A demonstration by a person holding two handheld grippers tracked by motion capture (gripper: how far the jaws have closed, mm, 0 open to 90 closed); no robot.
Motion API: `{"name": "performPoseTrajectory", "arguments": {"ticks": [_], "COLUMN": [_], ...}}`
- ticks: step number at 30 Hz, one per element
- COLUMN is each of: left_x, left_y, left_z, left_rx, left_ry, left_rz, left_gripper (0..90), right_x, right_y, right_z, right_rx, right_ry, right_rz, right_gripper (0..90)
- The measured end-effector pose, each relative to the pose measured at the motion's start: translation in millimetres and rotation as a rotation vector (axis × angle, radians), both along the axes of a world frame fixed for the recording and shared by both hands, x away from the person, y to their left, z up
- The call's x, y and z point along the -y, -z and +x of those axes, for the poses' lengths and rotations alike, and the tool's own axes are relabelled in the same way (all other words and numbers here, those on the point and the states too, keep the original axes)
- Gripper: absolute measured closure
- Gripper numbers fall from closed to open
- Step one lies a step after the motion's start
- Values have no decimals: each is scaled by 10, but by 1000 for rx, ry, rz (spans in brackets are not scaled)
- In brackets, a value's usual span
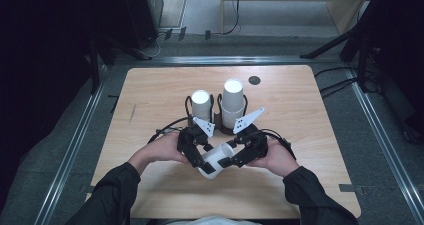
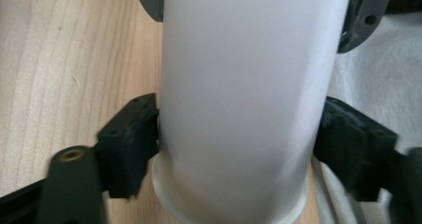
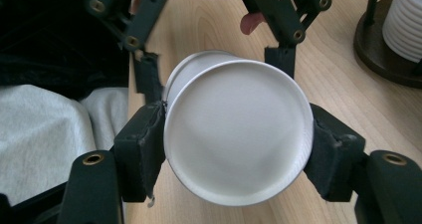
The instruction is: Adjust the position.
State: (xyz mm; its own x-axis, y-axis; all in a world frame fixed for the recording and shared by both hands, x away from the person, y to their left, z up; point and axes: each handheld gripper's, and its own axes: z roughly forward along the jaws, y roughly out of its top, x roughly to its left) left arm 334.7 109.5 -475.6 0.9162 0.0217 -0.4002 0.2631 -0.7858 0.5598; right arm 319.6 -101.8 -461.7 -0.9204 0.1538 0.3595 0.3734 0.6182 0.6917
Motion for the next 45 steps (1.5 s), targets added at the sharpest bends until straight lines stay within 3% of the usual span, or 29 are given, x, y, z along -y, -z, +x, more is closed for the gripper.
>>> {"name": "performPoseTrajectory", "arguments": {"ticks": [2,4,11,15,18,21,25,27,31,35,45], "left_x": [-5,-12,-102,-144,-187,-229,-268,-282,-301,-350,-349], "left_y": [-24,-45,-50,-67,-72,-63,-36,-25,-22,-19,47], "left_z": [-7,-18,1,-25,-53,-69,-101,-111,-153,-137,-121], "left_rx": [15,57,40,76,74,40,26,24,61,-3,-20], "left_ry": [-4,-36,-115,-167,-203,-224,-255,-271,-331,-355,-386], "left_rz": [-19,-20,-73,-103,-133,-153,-169,-180,-203,-268,-314], "left_gripper": [96,74,74,74,73,48,48,48,47,48,68], "right_x": [27,38,128,146,148,154,168,172,176,196,241], "right_y": [-8,-11,-33,-40,-54,-71,-98,-127,-148,-175,-233], "right_z": [13,17,44,64,68,73,90,97,110,126,163], "right_rx": [-2,-5,-6,-16,-29,-23,-21,-25,-23,-21,-21], "right_ry": [12,15,45,50,49,55,57,62,68,76,126], "right_rz": [6,7,28,39,37,42,67,86,103,132,192], "right_gripper": [329,328,328,328,329,329,328,328,328,328,328]}}
